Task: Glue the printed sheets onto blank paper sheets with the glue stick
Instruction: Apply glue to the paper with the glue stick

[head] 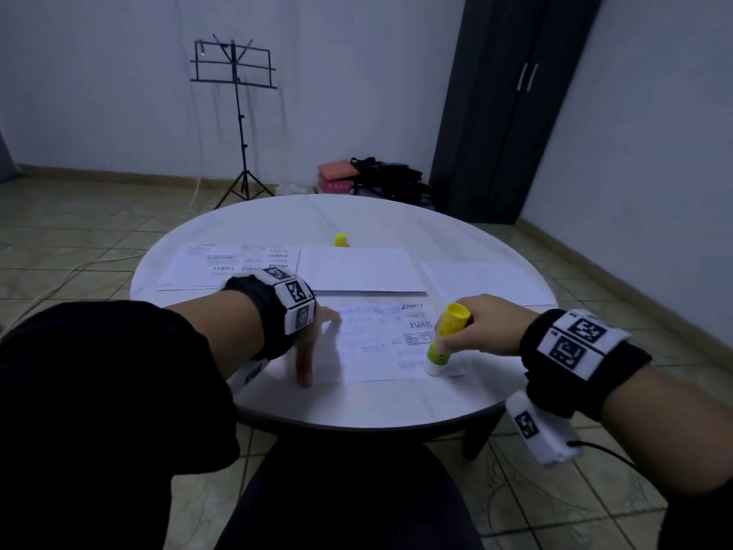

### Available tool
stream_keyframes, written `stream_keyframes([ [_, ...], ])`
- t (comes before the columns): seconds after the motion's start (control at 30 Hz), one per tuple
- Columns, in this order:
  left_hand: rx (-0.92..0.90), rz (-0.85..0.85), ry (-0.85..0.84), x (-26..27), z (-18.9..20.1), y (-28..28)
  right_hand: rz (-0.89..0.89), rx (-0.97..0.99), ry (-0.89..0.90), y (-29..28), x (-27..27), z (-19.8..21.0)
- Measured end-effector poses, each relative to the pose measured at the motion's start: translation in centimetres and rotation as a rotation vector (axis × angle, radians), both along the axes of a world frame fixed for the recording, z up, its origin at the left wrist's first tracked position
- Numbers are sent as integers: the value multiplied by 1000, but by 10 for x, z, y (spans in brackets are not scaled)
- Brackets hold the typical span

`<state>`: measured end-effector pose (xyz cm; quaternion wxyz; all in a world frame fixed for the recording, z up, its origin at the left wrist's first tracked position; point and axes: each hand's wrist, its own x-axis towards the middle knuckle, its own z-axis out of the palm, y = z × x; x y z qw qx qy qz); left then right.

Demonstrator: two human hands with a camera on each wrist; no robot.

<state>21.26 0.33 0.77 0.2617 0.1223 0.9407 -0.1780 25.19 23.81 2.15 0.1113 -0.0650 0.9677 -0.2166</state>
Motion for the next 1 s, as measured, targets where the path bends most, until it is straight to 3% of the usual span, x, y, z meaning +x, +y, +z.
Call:
stream_keyframes([
  [0.2,-28,-13,15,-6,-2,3,-98,-38,21,17,-24,5],
  [0.3,-49,-26,42,-9,-5,1,-178,-78,87,6,-49,3],
  [0.5,-77,-7,58,-13,-9,-2,-202,-20,34,-20,-74,-4],
  [0.87,-77,6,-1,-9,-1,6,-113,-44,-69,12,-12,4],
  [1.0,-31,27,-1,-7,1,6,-166,-79,-10,28,-2,7],
])
